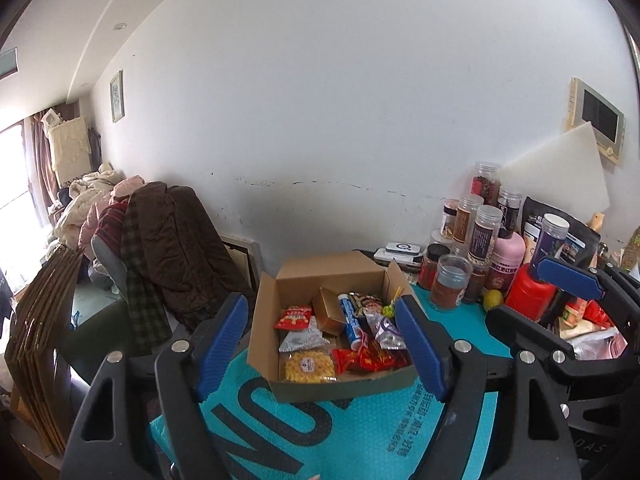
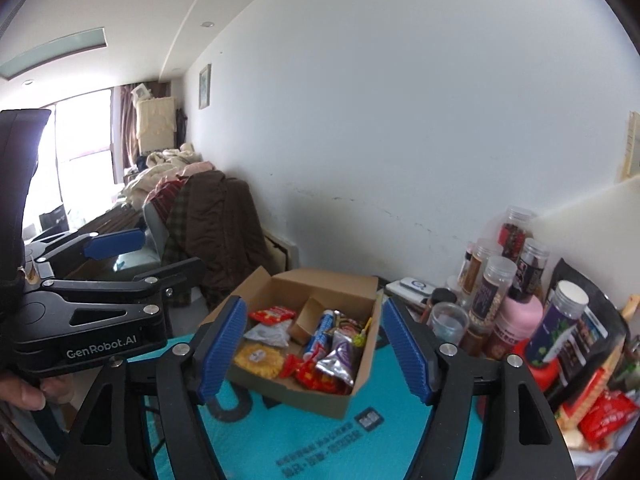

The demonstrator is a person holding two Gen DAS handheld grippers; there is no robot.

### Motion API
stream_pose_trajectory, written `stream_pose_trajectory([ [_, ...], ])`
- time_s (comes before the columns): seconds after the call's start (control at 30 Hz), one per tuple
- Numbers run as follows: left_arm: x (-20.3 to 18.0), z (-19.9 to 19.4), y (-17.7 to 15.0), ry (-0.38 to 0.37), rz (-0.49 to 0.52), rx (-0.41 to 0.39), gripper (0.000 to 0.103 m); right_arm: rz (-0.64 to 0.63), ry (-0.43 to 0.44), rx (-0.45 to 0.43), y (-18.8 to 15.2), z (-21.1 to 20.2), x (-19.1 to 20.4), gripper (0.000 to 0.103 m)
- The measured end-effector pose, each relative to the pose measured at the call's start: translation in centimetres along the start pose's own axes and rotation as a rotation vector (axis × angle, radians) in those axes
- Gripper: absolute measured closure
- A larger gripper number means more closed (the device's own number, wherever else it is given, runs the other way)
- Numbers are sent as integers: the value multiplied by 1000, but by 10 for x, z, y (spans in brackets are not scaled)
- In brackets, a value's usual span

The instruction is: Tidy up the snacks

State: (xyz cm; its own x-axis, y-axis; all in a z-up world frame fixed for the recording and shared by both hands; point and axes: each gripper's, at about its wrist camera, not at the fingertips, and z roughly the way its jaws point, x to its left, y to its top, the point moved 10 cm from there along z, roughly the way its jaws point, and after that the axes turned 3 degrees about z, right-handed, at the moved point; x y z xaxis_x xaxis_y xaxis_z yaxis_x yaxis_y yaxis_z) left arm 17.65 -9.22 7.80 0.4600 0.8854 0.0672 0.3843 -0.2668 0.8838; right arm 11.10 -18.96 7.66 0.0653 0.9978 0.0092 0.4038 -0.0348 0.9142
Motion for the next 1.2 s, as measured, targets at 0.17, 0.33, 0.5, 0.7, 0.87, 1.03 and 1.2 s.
stream_pose_trajectory([
  [0.17,-1,-18,-22,5,-16,-2,27,-2,-2,8,-21,-12,7,30],
  [0.33,-1,-31,-42,27,-5,0,27,2,5,31,-43,-17,14,30],
  [0.5,-2,-36,-61,22,-9,20,27,31,0,48,-64,-23,15,30],
  [0.7,-9,-35,-85,5,-6,60,27,52,0,78,-88,-27,17,30],
  [0.87,-10,-34,-98,-14,-29,77,27,59,-2,105,-101,-25,16,30],
  [1.03,-5,-35,-105,2,-45,82,27,58,-1,119,-107,-24,15,30],
  [1.2,-2,-35,-108,14,-59,87,27,56,-2,121,-108,-23,13,30],
])
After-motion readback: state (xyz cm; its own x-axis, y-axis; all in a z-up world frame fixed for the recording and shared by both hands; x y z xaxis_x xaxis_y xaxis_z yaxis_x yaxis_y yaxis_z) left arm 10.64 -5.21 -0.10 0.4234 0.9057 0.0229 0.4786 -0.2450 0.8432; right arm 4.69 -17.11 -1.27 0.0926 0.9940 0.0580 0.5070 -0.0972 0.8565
